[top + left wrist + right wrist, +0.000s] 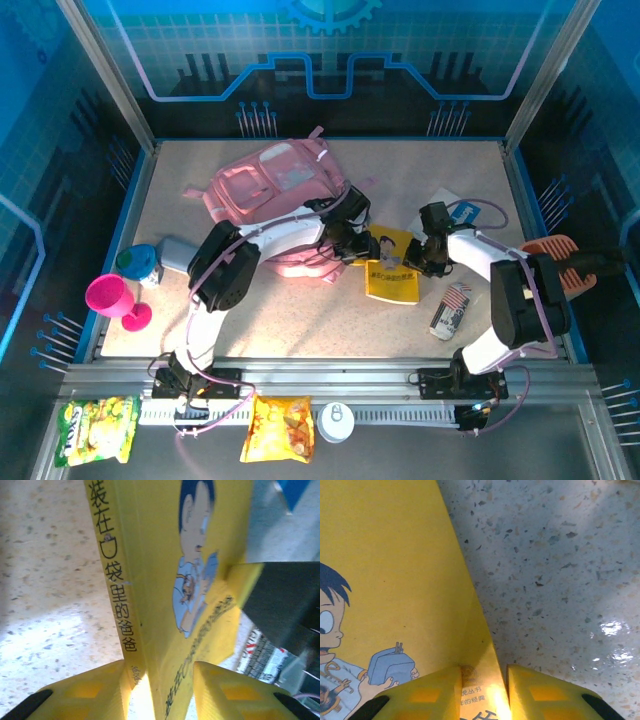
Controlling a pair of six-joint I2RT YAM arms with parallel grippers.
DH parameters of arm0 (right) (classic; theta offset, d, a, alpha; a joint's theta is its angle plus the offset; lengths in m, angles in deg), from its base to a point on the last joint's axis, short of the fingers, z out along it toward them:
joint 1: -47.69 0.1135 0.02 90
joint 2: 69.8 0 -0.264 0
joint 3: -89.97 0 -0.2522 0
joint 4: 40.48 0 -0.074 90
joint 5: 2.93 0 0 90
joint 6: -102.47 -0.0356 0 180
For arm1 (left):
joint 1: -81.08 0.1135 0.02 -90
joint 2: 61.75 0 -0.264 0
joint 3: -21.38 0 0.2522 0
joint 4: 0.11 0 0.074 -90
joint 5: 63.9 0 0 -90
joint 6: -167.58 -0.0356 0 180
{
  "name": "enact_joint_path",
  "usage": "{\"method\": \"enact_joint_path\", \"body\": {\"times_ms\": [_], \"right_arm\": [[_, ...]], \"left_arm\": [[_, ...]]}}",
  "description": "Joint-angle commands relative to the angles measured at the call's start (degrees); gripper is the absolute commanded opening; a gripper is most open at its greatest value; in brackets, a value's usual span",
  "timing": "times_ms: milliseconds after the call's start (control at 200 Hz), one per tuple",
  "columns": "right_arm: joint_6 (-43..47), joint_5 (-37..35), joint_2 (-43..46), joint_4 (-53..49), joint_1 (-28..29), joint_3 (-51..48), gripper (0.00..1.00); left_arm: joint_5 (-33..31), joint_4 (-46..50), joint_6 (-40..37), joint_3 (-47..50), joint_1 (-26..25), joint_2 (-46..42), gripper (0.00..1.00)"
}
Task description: Pack the student bag
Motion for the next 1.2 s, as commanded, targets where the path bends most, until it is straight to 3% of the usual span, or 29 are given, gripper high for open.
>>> {"method": "enact_joint_path", "body": {"times_ms": [0,160,335,635,705,925,1191], "right_arm": [[-1.67,3.80,-0.53,2.22,-0.20,-1.65,0.29],[-1.96,10.41,-0.84,6.86,-1.00,-3.30,0.29],[-2.04,11.25,-0.66,7.87,-1.45,-3.88,0.29],[-3.86,14.05,2.56,12.53,-3.04,-6.28,0.36],[-5.09,14.98,4.69,15.36,-3.82,-7.96,0.41],[-12.34,19.26,13.27,22.35,-5.51,-12.19,0.72],[-25.45,24.54,17.27,34.54,-3.16,-13.78,0.88]], "left_arm": [[5.43,-6.76,0.06,0.77,-0.80,-2.17,0.36],[5.61,-7.24,0.64,0.31,-0.73,-0.72,0.36],[4.67,-7.89,1.64,0.86,0.37,-0.79,0.32],[3.62,-6.88,0.89,0.99,2.66,-3.11,0.08],[3.13,-6.65,0.56,1.40,3.73,-4.47,0.00],[-1.74,-9.15,0.35,5.82,8.27,-12.92,0.00],[-5.35,-23.40,7.46,19.39,17.42,-26.36,0.00]]}}
